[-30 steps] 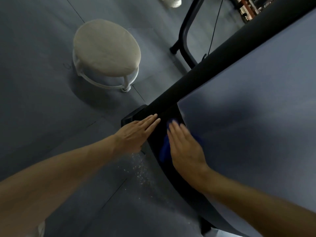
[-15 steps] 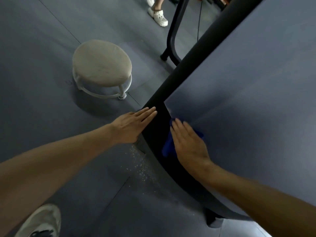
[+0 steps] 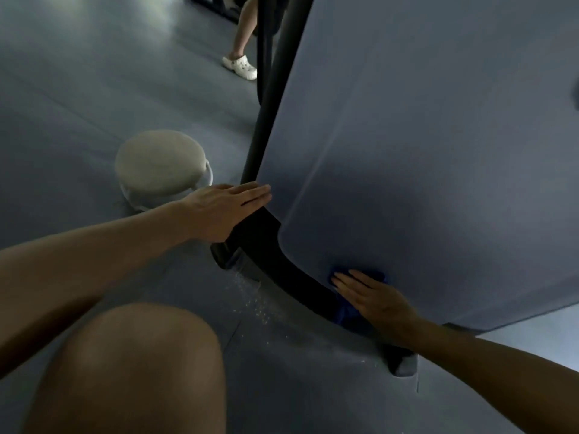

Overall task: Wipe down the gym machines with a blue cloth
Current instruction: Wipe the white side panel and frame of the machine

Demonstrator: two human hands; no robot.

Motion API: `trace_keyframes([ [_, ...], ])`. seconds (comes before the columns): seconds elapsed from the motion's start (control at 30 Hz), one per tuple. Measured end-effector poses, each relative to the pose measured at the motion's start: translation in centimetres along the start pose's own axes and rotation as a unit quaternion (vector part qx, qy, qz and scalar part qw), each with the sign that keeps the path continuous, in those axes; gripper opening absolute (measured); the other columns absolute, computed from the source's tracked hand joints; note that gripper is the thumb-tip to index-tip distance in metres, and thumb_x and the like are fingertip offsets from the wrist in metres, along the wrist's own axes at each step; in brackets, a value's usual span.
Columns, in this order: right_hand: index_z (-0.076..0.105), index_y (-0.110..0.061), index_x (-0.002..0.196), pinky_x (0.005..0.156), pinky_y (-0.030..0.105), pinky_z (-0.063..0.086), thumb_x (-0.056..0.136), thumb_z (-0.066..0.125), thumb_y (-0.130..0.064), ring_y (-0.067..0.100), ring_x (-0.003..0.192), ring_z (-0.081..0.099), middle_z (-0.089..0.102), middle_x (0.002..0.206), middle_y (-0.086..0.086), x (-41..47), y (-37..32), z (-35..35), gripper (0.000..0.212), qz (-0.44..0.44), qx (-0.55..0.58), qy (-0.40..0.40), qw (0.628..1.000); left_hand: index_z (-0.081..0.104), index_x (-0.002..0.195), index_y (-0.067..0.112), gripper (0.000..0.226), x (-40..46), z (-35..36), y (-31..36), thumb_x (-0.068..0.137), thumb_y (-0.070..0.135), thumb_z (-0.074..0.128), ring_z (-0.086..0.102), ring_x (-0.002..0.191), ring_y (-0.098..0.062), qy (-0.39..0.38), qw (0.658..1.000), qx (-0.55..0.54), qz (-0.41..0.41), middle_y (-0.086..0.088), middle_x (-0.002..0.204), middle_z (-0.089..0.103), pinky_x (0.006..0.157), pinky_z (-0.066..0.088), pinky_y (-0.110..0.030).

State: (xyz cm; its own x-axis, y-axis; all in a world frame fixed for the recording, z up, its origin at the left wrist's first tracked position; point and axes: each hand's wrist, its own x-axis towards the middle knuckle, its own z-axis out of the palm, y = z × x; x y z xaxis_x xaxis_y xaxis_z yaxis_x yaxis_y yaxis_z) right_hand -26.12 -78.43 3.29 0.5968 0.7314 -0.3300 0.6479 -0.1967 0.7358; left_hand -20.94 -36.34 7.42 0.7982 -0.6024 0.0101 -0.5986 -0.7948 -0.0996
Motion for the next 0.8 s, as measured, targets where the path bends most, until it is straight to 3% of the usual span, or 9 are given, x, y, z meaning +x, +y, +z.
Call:
trace_keyframes([
  [0.07, 0.06, -0.005, 0.141, 0.118, 0.043, 0.039, 0.07, 0.087, -0.017, 0.03, 0.134, 0.055, 0.055, 0.149, 0.01, -2.6, 0.3, 0.4, 0.077, 0.011, 0.042, -0.014, 0.999, -0.017, 0.163, 0.02, 0.098, 0.1, -2.2, 0.2, 0.092, 0.009, 0.049, -0.006, 0.16, -0.015, -0.027, 0.999, 0.03, 0.017, 0.006, 0.167, -0.026, 0.125, 0.025, -0.035],
  [0.17, 0.058, -0.001, 0.14, 0.122, 0.049, 0.031, 0.078, 0.084, -0.014, 0.032, 0.137, 0.053, 0.053, 0.15, 0.014, -5.6, 0.4, 0.7, 0.069, 0.035, 0.058, 0.0, 0.998, -0.017, 0.163, 0.02, 0.094, 0.2, -5.4, 1.3, 0.094, 0.005, 0.045, -0.006, 0.161, -0.014, -0.038, 0.998, 0.049, 0.02, 0.005, 0.17, -0.023, 0.124, 0.026, -0.033],
  [0.3, 0.059, -0.005, 0.141, 0.116, 0.049, 0.037, 0.078, 0.082, -0.016, 0.031, 0.139, 0.051, 0.054, 0.15, 0.014, -7.9, 1.6, -2.0, 0.069, 0.073, 0.091, 0.063, 0.991, -0.014, 0.164, 0.02, 0.09, 0.5, -8.3, 4.4, 0.097, 0.005, 0.045, -0.006, 0.16, -0.013, -0.036, 0.997, 0.051, 0.036, 0.005, 0.172, -0.02, 0.122, 0.025, -0.03],
  [0.5, 0.053, -0.012, 0.148, 0.109, 0.044, 0.043, 0.093, 0.053, -0.022, 0.029, 0.142, 0.046, 0.048, 0.156, 0.01, -8.7, 3.2, -8.2, 0.056, 0.141, 0.098, 0.18, 0.969, -0.026, 0.158, 0.028, 0.089, 0.6, -9.1, 11.7, 0.101, 0.012, 0.041, -0.016, 0.158, -0.009, -0.022, 0.996, 0.02, 0.09, 0.012, 0.164, -0.033, 0.129, 0.016, -0.036],
  [0.57, 0.054, -0.013, 0.148, 0.105, 0.044, 0.048, 0.087, 0.058, -0.02, 0.029, 0.142, 0.046, 0.048, 0.156, 0.01, -9.0, 3.8, -10.6, 0.061, 0.164, 0.11, 0.214, 0.957, -0.023, 0.159, 0.025, 0.081, 0.3, -10.0, 14.4, 0.107, 0.02, 0.039, -0.012, 0.158, -0.01, -0.002, 0.995, 0.004, 0.103, 0.012, 0.163, -0.031, 0.128, 0.014, -0.035],
  [0.63, 0.053, -0.013, 0.149, 0.104, 0.045, 0.05, 0.083, 0.061, -0.019, 0.029, 0.144, 0.041, 0.047, 0.157, 0.01, -9.5, 4.5, -12.9, 0.066, 0.186, 0.124, 0.248, 0.943, -0.01, 0.165, 0.019, 0.074, -0.2, -11.3, 16.6, 0.11, 0.031, 0.038, -0.001, 0.16, -0.012, 0.038, 0.994, -0.016, 0.101, 0.006, 0.169, -0.019, 0.128, 0.017, -0.033],
  [0.7, 0.048, -0.011, 0.151, 0.104, 0.046, 0.049, 0.085, 0.059, -0.019, 0.03, 0.146, 0.034, 0.044, 0.158, 0.011, -10.2, 5.3, -14.7, 0.068, 0.198, 0.131, 0.288, 0.928, 0.009, 0.166, 0.012, 0.075, -0.7, -12.8, 18.0, 0.108, 0.04, 0.048, 0.021, 0.157, -0.016, 0.114, 0.989, -0.035, 0.091, -0.002, 0.174, 0.01, 0.124, 0.028, -0.033],
  [0.8, 0.04, -0.009, 0.153, 0.108, 0.047, 0.045, 0.094, 0.05, -0.021, 0.031, 0.147, 0.032, 0.039, 0.16, 0.014, -11.1, 6.7, -16.4, 0.062, 0.201, 0.129, 0.34, 0.91, 0.045, 0.151, 0.004, 0.073, -1.4, -15.6, 18.8, 0.095, 0.044, 0.067, 0.054, 0.138, -0.025, 0.232, 0.968, -0.042, 0.088, -0.012, 0.157, 0.048, 0.108, 0.05, -0.037],
])
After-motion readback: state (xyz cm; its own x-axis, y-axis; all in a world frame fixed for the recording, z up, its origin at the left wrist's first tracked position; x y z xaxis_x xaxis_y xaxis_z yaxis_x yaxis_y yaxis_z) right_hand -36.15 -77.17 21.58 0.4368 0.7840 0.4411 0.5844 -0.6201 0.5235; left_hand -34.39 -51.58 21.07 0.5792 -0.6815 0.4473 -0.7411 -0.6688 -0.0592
